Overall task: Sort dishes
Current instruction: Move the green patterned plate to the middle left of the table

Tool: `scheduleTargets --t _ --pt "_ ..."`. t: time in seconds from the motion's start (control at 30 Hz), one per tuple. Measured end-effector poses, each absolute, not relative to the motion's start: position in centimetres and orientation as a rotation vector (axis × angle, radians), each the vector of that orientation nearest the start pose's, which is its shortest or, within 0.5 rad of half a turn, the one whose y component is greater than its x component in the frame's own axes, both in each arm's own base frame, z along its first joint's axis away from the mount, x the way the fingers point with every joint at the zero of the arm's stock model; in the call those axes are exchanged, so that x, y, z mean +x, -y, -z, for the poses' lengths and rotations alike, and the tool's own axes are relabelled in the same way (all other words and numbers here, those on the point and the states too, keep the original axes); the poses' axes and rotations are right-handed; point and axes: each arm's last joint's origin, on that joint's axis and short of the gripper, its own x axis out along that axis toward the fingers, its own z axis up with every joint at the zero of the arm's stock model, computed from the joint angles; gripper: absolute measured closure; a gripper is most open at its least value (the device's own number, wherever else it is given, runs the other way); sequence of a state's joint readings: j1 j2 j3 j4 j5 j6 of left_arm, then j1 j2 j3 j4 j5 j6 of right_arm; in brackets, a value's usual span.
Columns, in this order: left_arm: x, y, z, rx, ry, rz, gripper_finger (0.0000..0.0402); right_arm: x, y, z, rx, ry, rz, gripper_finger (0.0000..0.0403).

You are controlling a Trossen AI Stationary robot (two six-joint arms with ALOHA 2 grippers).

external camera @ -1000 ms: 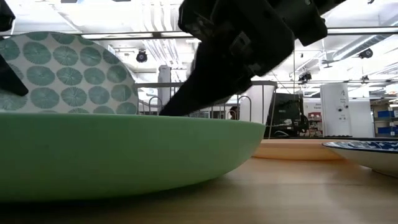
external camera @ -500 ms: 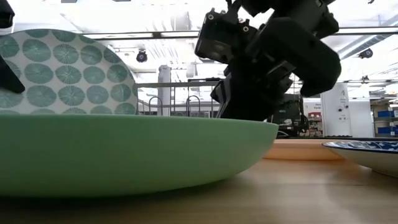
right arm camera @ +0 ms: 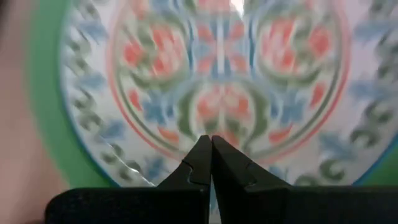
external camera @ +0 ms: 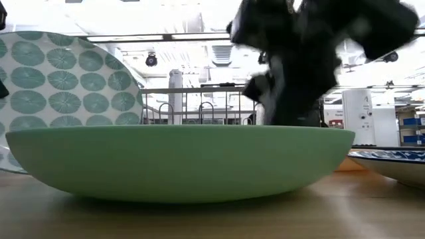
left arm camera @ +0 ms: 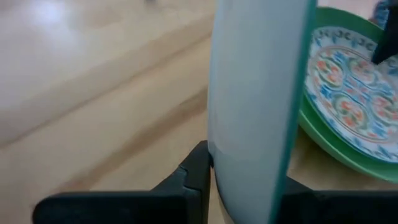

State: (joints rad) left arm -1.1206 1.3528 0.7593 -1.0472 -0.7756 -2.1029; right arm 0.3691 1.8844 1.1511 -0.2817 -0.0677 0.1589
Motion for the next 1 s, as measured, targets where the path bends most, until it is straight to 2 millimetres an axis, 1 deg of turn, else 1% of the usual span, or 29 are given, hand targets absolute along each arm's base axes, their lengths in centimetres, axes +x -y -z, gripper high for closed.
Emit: scheduleTargets --t 0.1,0.23,0.3,0.37,0.43,0.57,0.67,0.77,0.83,1.0 --pt "10.2 16.8 -18.7 -0.644 -0.666 -0.636 0.0364 34.9 -13.6 -17.3 -0.006 -0.958 -0.31 0.0403" --pt "10.1 17.4 -18.7 -0.68 -0.707 -0.591 0.0364 35.1 -13.1 -18.4 -0.048 -0.877 -0.217 0.0403" --pt "10.1 17.7 -18.7 -0.684 -0.702 -0.569 0.0364 35.9 -12.5 -19.2 -0.046 -0.782 -0.156 0.04" --pt "10.1 17.9 -18.9 -0.684 -0.706 -0.552 0.0365 36.8 -11.6 -19.9 -0.022 -0.697 -0.13 0.0388" --pt "10.1 18.1 -19.1 -0.692 -0.726 -0.545 0.0365 37.7 -10.2 -20.1 0.011 -0.638 -0.092 0.0368" --pt "10.0 18.4 -19.3 -0.725 -0.789 -0.547 0.0365 39.3 -6.7 -20.5 0.154 -0.541 -0.002 0.0319" --pt "10.0 18.4 -19.3 -0.726 -0.794 -0.547 0.0364 40.1 -4.7 -20.4 0.231 -0.497 -0.048 0.0283" --pt "10.0 18.4 -19.2 -0.725 -0.798 -0.549 0.0364 40.9 -3.9 -20.2 0.289 -0.44 -0.118 0.0252" --pt "9.9 18.4 -19.2 -0.726 -0.799 -0.55 0.0364 41.3 -3.7 -20.0 0.3 -0.416 -0.128 0.0236" --pt "9.9 18.3 -19.2 -0.72 -0.799 -0.551 0.0364 42.8 -3.9 -19.3 0.265 -0.421 -0.133 0.0212"
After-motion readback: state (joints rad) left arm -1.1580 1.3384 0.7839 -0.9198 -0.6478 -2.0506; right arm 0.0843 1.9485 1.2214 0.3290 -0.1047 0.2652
